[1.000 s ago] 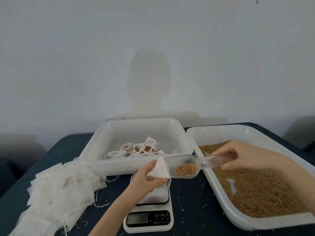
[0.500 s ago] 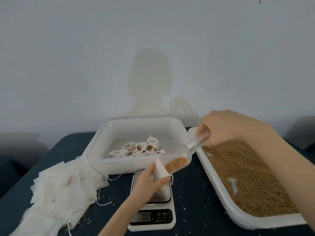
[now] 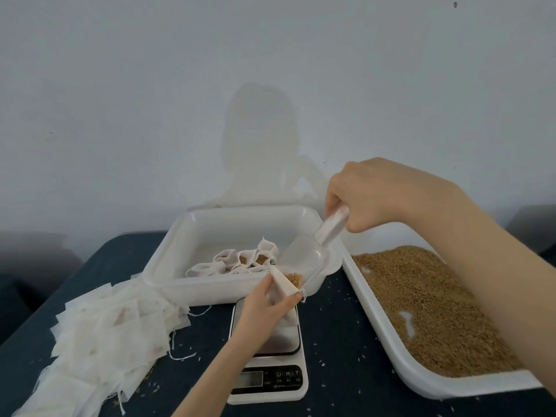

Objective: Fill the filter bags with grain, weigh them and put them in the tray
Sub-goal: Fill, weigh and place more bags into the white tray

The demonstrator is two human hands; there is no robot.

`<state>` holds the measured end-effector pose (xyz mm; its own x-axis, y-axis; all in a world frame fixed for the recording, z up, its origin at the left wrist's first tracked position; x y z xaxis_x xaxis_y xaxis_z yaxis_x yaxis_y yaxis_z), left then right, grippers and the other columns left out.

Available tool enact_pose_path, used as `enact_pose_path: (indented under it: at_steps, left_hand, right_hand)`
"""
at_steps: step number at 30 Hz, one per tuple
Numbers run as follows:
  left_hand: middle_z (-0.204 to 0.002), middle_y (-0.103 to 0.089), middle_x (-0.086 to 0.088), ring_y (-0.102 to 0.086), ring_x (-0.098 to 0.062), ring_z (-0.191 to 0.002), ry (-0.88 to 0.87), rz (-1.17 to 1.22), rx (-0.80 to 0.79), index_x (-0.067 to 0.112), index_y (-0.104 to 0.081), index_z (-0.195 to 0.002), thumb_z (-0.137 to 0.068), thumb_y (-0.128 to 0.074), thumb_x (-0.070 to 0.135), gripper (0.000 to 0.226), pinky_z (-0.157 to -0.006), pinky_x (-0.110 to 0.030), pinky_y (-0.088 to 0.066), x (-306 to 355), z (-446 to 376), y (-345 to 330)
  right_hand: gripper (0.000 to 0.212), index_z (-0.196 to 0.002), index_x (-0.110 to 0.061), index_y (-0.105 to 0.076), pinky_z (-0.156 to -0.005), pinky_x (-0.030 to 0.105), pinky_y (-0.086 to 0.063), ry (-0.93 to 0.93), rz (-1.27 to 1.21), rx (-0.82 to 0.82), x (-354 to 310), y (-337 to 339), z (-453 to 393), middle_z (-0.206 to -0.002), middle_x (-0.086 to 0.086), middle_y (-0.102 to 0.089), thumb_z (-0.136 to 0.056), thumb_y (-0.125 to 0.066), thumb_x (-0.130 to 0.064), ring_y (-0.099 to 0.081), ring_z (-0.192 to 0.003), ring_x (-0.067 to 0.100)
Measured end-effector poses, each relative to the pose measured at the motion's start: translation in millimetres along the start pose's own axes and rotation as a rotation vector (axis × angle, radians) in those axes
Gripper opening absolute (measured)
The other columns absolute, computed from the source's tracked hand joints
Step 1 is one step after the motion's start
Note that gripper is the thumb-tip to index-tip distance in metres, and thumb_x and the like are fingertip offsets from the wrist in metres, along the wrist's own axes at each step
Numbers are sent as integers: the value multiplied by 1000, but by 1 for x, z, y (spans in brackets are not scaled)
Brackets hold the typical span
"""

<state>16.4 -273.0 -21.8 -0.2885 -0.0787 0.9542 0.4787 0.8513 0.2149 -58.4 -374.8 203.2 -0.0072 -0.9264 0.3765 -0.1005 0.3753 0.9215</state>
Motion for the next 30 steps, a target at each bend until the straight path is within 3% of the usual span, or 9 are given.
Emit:
enact_pose_path:
  at_steps: [9, 14, 17, 20, 22, 24, 30]
  left_hand:
    - [-91, -68, 18, -59, 2, -92, -19, -48, 3, 28, -63, -94, -75, -75, 40, 25, -74, -14, -43, 8, 2, 8]
    - [-91, -66, 11, -59, -6, -88, 15, -119, -10, 24, -63, -94, -79, -73, 34, 21, -71, -15, -42, 4, 3, 10]
    - [-83, -66, 15, -60, 0, -82, 17, -135, -16, 23, -65, -93, -84, -71, 26, 12, -70, -13, -44, 4, 3, 13]
    - [-67, -64, 21, -56, 9, -67, -12, -131, -25, 27, -65, -78, -86, -69, 17, 13, -64, -7, -42, 9, 2, 14]
    - [-63, -63, 20, -55, 7, -63, -17, -132, -19, 28, -65, -71, -86, -67, 14, 21, -63, -7, -42, 11, 0, 15]
    - [-65, -65, 16, -56, 6, -64, -14, -117, -1, 27, -67, -73, -87, -67, 12, 20, -64, -8, -44, 13, -1, 16]
    - [-67, -55, 2, -47, -5, -62, -12, -57, 32, 7, -68, -81, -89, -64, 19, 16, -61, -14, -39, 16, -6, 16]
  right_hand:
    - [41, -100, -38, -71, -45, 20, -31, -56, -147, -45, 18, -9, 9, -69, -15, -54, -68, -61, -13, -49, -53, 3]
    - [40, -102, -37, -73, -41, 13, -30, -88, -486, -137, 43, -63, 16, -60, -14, -64, -72, -65, -10, -42, -39, 0]
    - [33, -98, -39, -73, -53, 11, -39, -99, -728, -189, 53, -101, 27, -74, -17, -71, -76, -71, -14, -54, -53, -1]
    - [30, -93, -40, -74, -80, 21, -52, -125, -938, -225, 56, -135, 40, -90, -13, -74, -76, -75, -15, -68, -83, 8]
    - [31, -95, -41, -73, -93, 28, -52, -146, -1025, -238, 57, -154, 47, -97, -12, -74, -77, -76, -15, -68, -94, 10]
    - [33, -101, -40, -72, -97, 29, -50, -157, -1101, -255, 57, -168, 52, -104, -15, -73, -80, -75, -15, -67, -100, 5]
    - [33, -104, -42, -71, -71, 16, -48, -224, -1211, -206, 67, -194, 71, -100, -14, -73, -82, -73, -17, -66, -84, -1]
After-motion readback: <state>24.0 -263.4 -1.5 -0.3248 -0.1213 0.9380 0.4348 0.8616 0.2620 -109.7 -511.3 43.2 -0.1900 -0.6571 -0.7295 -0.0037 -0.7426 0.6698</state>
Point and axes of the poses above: each hand's wrist, its own z-axis away from the middle knuckle, its own y-axis out of the back of the hand, x = y × z, the point moved 9 cm from there along -z, towards the middle knuckle
